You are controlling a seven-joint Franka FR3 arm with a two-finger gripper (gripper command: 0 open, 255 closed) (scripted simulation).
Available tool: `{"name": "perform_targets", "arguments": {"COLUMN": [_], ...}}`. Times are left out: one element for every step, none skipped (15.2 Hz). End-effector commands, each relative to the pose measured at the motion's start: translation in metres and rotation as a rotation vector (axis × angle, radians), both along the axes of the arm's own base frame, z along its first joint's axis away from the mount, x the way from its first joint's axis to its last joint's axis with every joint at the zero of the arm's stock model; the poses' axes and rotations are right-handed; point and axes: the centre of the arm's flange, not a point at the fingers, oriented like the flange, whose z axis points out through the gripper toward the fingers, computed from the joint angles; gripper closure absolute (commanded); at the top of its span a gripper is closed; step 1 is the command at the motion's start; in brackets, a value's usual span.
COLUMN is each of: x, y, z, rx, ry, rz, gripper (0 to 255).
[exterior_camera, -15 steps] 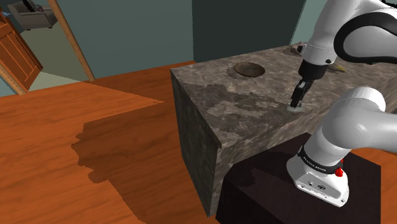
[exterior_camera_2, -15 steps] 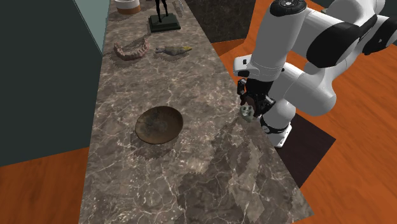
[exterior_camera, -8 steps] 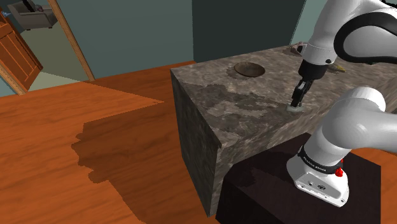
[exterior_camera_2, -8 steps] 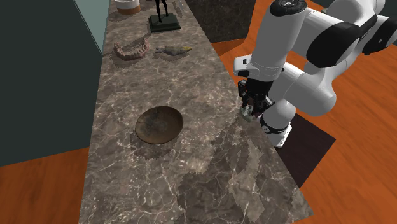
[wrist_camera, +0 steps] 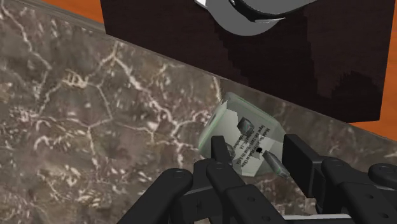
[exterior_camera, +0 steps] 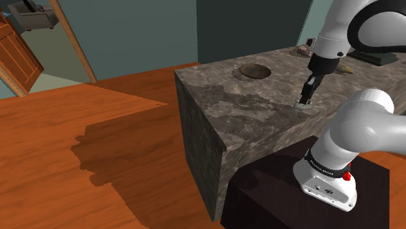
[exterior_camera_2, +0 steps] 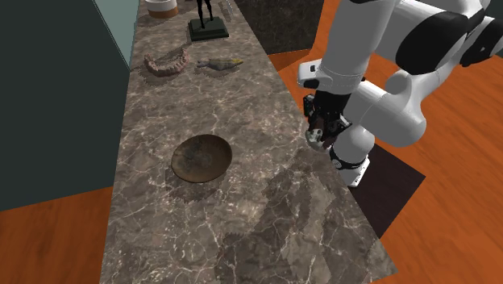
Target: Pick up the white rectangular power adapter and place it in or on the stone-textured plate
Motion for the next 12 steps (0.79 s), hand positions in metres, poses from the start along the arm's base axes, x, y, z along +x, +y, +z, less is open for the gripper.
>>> {"name": "perform_targets", "arguments": {"x": [-0.001, -0.001, -0.001, -0.001, -0.001, -0.001, -0.001, -0.001, -0.001, -0.001, -0.001, -0.001], "y": [-0.001, -0.001, -0.001, -0.001, -0.001, -0.001, -0.001, -0.001, 0.0, -0.001, -0.001, -0.001], "z": [0.012, 0.017, 0.022, 0.028, 0.033, 0.038, 0.044, 0.049, 0.054, 0.059, 0.065, 0.07], "rx": [0.0, 0.0, 0.0, 0.0, 0.0, 0.0, 0.0, 0.0, 0.0, 0.0, 0.0, 0.0], "ry": [0.0, 0.0, 0.0, 0.0, 0.0, 0.0, 0.0, 0.0, 0.0, 0.0, 0.0, 0.0], "rz": [0.0, 0.0, 0.0, 0.0, 0.0, 0.0, 0.0, 0.0, 0.0, 0.0, 0.0, 0.0], "gripper": [255, 255, 255, 255, 255, 255, 255, 255, 255, 255, 255, 255]}}
